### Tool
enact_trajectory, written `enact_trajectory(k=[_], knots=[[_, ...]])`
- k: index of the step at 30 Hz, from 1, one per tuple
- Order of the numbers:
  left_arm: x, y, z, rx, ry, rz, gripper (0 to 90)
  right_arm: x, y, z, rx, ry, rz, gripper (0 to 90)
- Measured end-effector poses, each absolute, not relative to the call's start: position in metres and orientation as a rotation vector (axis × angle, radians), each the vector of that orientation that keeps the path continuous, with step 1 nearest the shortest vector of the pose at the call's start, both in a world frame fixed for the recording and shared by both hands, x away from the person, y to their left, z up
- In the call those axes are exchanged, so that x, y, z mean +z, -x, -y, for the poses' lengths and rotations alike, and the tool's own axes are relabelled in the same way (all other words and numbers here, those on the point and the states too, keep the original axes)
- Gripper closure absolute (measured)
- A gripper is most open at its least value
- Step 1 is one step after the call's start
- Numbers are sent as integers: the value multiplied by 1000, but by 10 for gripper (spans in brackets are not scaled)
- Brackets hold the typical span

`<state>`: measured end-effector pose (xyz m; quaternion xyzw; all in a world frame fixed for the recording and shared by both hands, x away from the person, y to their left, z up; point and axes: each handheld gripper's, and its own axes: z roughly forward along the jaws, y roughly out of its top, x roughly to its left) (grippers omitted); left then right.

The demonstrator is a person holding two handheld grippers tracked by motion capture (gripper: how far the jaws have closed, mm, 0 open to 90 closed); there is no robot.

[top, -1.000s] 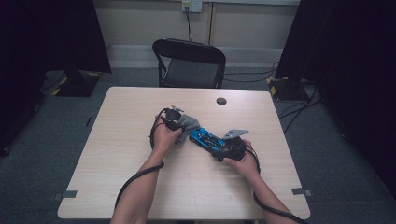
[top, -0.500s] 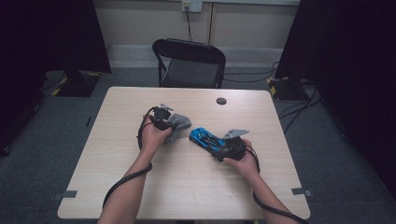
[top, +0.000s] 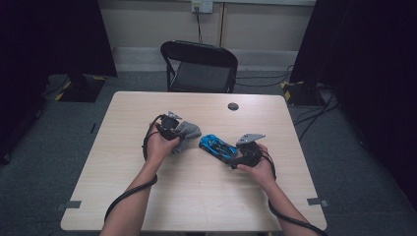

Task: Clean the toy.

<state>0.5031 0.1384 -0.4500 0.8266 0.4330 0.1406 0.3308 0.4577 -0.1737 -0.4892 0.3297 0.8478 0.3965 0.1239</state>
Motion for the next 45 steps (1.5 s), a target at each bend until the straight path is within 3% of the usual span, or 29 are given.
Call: enact_trajectory(k=[6,9,14,19,31,45], knots=[[-448,-496,-138,356,-2162,-1111,783,-476,-459,168,1167,-982,-2485,158],[-447,-491,-137,349,-2160,-1099,783,-473,-463,168,1173,-1001,-2470,240],[-448,-487,-139,346,-2170,-1089,783,-463,-469,169,1190,-1030,-2465,241],[-450,-485,-141,341,-2170,-1089,783,-453,-474,162,1232,-1000,-2437,321],[-446,-468,-141,342,-2176,-1028,783,-467,-496,138,1172,-1023,-2437,344],[-452,-448,-140,323,-2207,-986,783,-477,-490,121,1104,-927,-2473,481]])
